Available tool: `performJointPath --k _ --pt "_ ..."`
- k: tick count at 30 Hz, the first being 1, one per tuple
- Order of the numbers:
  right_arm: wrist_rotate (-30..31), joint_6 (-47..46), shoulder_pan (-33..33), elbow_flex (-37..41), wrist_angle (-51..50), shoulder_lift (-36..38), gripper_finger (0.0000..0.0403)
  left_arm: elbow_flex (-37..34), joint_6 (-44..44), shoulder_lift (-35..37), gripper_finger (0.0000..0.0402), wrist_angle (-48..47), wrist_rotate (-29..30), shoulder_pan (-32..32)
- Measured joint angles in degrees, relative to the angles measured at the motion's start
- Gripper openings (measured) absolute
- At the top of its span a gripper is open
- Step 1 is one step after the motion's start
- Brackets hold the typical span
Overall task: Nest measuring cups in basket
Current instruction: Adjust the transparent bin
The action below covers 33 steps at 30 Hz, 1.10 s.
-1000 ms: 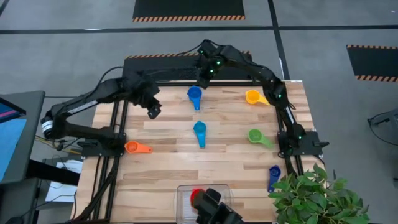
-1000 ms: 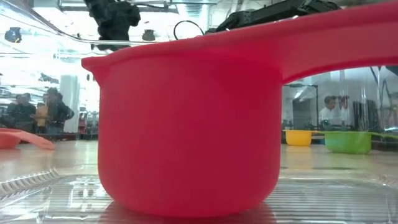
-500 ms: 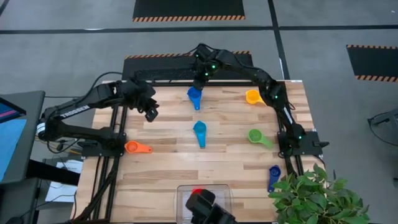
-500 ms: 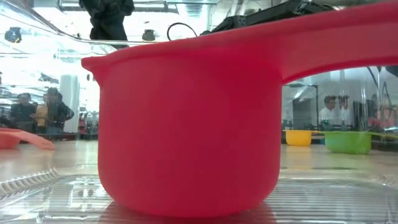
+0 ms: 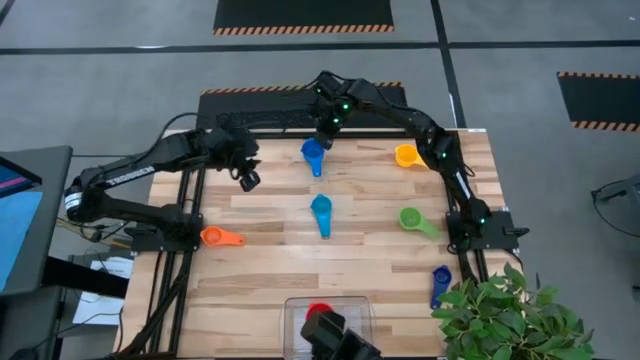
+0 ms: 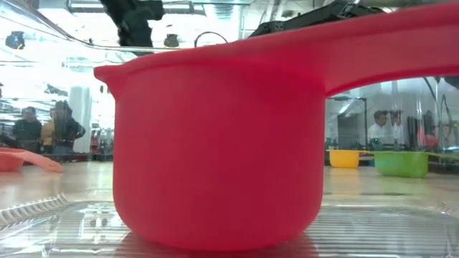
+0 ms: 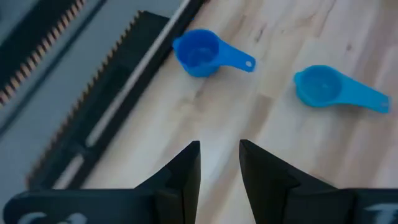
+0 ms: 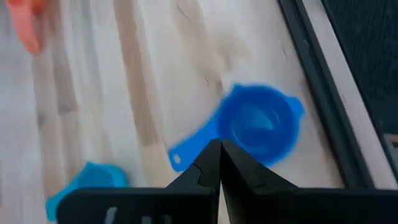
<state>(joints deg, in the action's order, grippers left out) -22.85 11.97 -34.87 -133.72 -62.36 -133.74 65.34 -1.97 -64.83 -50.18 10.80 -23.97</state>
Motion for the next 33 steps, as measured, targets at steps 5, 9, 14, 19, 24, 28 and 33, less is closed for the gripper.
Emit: performJointPath --k 5,9,14,19,24,28,33 --pt "0.20 -2.19 2.33 -0.68 0.48 6.97 0.0033 0.00 -6.84 -7.13 0.0100 6.99 -0.06 -4.94" --pt "2.21 -4.19 4.37 -0.86 -5.45 16.59 0.0033 0.00 -9.41 -11.60 0.0100 14.15 -6.93 -9.17" --pt "10.77 -8.91 9.62 -0.78 -7.00 28.54 0.0033 0.21 -12.70 -18.71 0.0100 24.28 -13.75 -10.36" --pt "27.76 -14.80 16.71 -0.77 -12.98 38.49 0.0033 3.47 -13.57 -27.79 0.0100 23.43 -15.91 -9.40" --pt "48.96 -28.87 25.98 -0.77 -26.31 46.06 0.0033 11.73 -14.29 -32.26 0.0100 17.81 -15.98 -9.47" --pt "58.49 -37.47 34.08 4.28 -26.56 52.36 0.0033 21.74 -19.93 -35.67 0.0094 8.24 -15.19 -10.58" --pt "68.07 -48.78 42.03 14.80 -27.28 60.02 0.0033 34.00 -32.65 -44.55 0.0048 -7.50 -19.73 -12.63"
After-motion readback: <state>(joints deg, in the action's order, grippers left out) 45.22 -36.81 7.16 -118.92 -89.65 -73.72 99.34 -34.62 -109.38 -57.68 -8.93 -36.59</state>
